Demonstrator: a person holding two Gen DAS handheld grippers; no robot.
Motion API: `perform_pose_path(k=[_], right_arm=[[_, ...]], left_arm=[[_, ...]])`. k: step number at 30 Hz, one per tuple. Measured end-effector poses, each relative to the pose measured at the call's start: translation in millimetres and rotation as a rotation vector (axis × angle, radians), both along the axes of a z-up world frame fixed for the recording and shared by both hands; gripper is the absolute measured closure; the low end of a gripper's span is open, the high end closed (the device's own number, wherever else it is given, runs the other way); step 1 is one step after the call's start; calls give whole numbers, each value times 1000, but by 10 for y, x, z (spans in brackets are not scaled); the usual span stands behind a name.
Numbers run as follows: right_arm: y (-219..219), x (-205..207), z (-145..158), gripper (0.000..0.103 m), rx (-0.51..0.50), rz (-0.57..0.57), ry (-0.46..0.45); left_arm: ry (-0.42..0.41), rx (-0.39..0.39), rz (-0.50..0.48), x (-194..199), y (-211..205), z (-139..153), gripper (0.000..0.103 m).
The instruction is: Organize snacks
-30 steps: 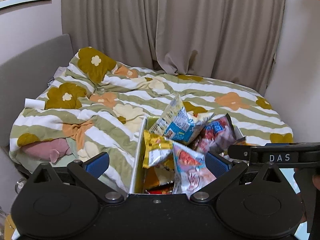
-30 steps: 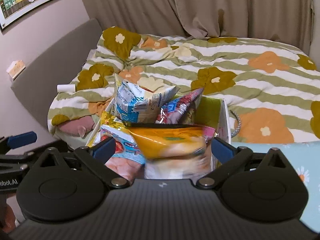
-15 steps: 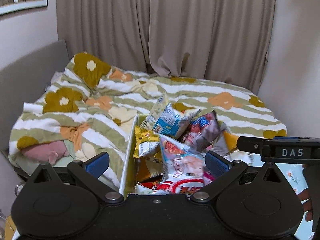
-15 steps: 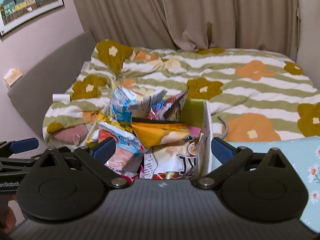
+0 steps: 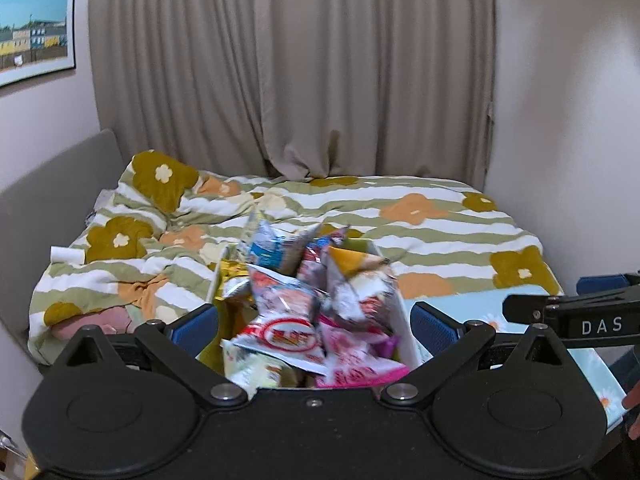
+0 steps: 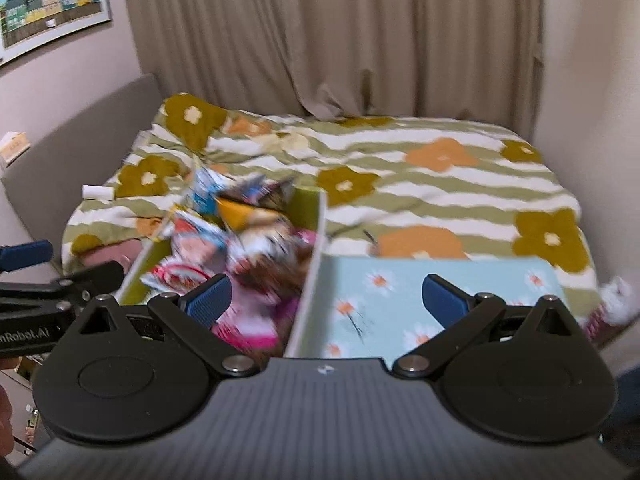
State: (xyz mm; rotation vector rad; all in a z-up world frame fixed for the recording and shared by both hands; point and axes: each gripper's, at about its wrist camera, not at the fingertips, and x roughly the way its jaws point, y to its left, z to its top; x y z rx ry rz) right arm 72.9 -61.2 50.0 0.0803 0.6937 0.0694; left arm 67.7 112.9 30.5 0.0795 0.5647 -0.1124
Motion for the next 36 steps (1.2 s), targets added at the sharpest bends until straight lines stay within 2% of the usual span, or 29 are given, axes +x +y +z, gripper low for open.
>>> perform_pose_path(k=[6, 15, 36], right_arm=[[-282, -391, -158, 0, -29, -78, 67], [-514, -788, -274, 0, -75, -155, 90], [-621, -888, -252, 0, -76, -180, 67]], left_arm=[[-8, 13, -27, -313, -219, -91, 0], [9, 13, -39, -539, -358, -216, 0], [-13, 35, -53, -606, -432, -199, 0]])
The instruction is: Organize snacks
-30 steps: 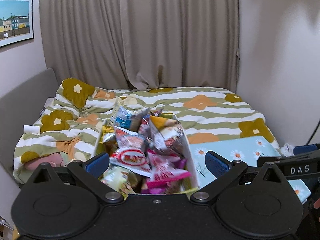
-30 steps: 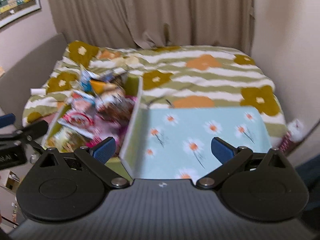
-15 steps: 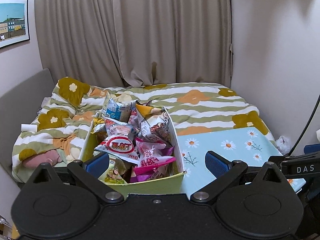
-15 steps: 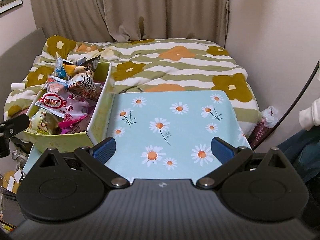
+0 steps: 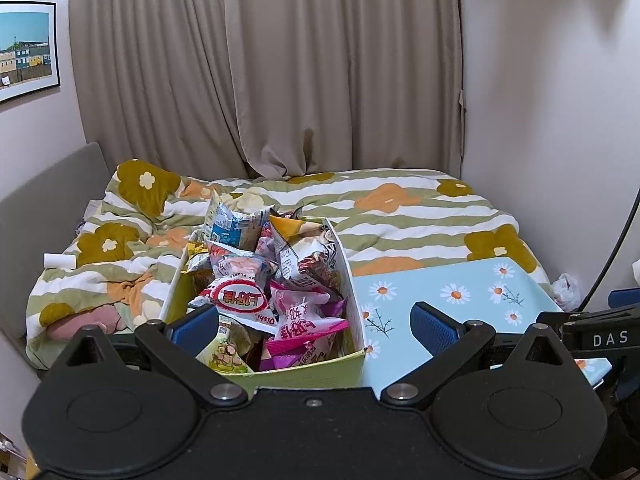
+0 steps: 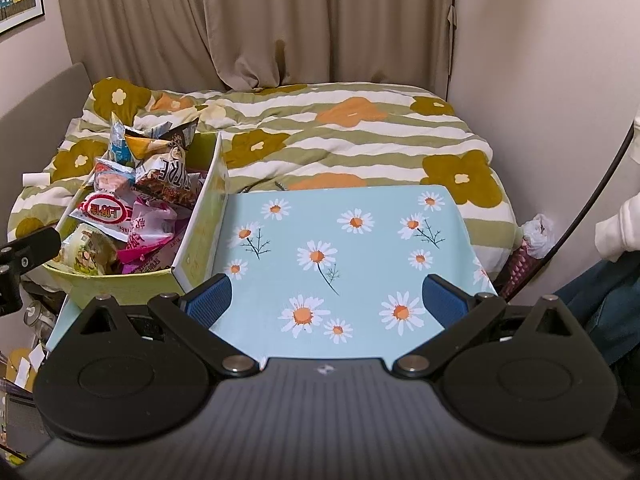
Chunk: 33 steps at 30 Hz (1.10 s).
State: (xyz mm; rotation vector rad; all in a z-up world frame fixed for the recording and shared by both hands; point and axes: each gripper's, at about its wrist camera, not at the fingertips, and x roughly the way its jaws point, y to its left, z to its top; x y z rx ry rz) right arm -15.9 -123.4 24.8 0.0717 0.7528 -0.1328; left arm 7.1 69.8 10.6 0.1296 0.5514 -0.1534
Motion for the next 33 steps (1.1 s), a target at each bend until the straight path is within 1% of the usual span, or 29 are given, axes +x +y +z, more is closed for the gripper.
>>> perform_pose_path(k=[30, 33], right_arm=[[-16, 15, 29, 0, 1, -3, -1], [-14, 13, 29, 0, 1, -3, -2]], left_arm=[[10, -8, 2, 5, 41, -5, 0], [-3, -9, 11, -12, 53, 7, 0]])
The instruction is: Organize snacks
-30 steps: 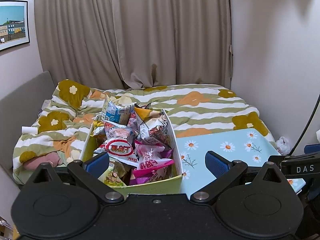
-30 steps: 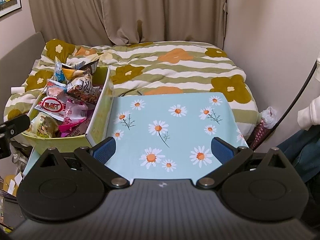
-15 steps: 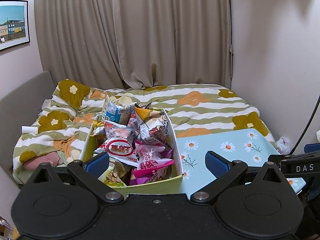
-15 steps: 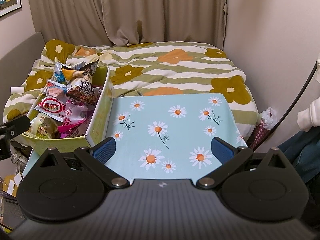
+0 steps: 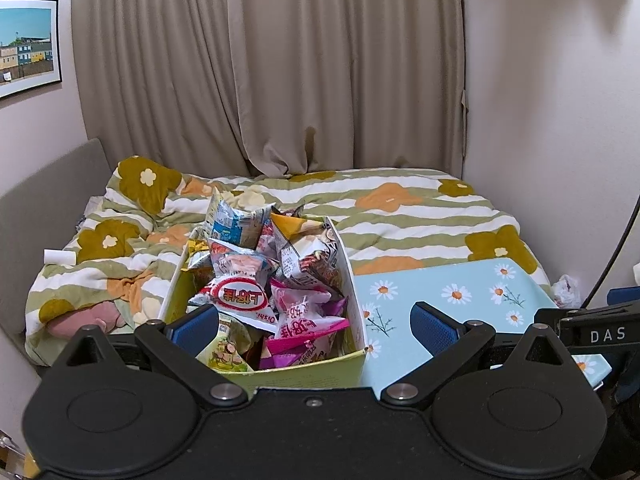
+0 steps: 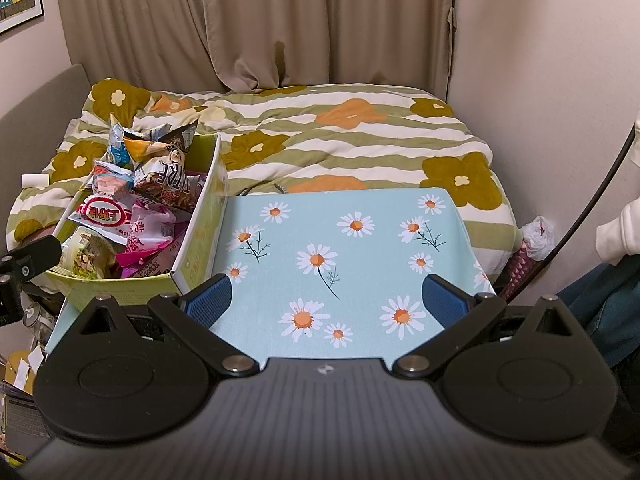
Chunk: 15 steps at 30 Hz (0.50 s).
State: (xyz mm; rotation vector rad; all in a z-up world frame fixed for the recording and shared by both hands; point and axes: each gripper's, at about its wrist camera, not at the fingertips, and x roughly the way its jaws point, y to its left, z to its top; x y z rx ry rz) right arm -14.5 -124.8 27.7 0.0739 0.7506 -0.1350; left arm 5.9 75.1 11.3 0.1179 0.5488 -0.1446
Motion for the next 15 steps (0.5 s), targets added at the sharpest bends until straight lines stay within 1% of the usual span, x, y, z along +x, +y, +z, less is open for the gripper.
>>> perform_pose_path(k=[4, 9, 15], right_arm=[[2, 0, -1, 0, 0, 0, 1], [4, 0, -2, 0, -1, 0, 1], [10, -1, -5, 0, 0, 0, 0]], left_arm=[[-22, -7, 18, -19, 8, 28, 0], [-28, 1, 32, -19, 17, 38, 0], [-38, -8, 36, -27, 49, 45, 0]])
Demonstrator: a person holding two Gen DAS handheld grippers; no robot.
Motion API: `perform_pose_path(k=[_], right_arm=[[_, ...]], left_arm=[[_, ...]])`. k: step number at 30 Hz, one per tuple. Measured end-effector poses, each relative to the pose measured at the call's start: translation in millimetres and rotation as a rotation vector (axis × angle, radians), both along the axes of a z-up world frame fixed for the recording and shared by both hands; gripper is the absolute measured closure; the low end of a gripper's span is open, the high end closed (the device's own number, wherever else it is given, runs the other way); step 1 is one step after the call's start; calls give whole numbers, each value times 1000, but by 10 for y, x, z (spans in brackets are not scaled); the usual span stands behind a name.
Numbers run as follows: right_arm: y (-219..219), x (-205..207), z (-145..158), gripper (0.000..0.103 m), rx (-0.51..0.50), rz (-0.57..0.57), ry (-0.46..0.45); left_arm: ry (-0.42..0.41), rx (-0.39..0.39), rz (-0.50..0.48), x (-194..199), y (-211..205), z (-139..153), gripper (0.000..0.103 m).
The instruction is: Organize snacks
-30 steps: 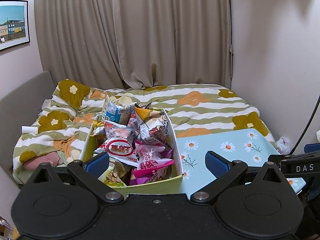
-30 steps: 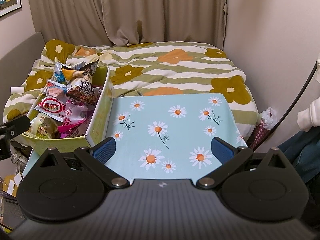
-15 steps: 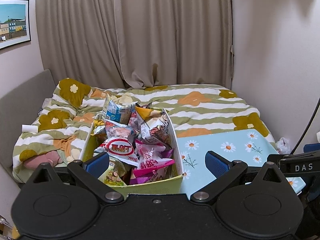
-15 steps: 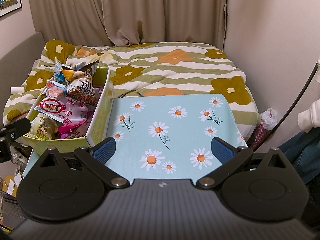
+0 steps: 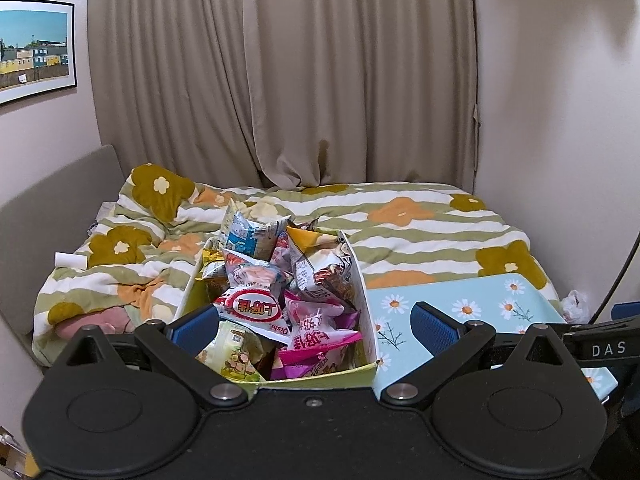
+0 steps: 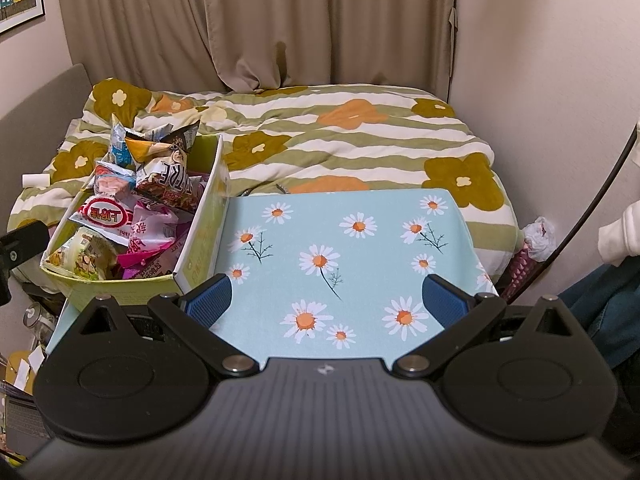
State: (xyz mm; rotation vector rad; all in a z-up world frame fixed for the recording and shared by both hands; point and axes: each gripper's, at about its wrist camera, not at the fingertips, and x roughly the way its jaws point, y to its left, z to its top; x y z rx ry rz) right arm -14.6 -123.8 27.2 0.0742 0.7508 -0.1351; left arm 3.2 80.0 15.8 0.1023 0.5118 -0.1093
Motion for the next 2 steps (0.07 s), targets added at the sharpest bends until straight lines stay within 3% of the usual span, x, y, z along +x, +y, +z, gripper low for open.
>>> perform_pose_path(k=[2], right_arm=[[-2, 11, 9, 0, 1, 1, 1]], left_arm=[[-2, 5, 1, 15, -10, 2, 0]])
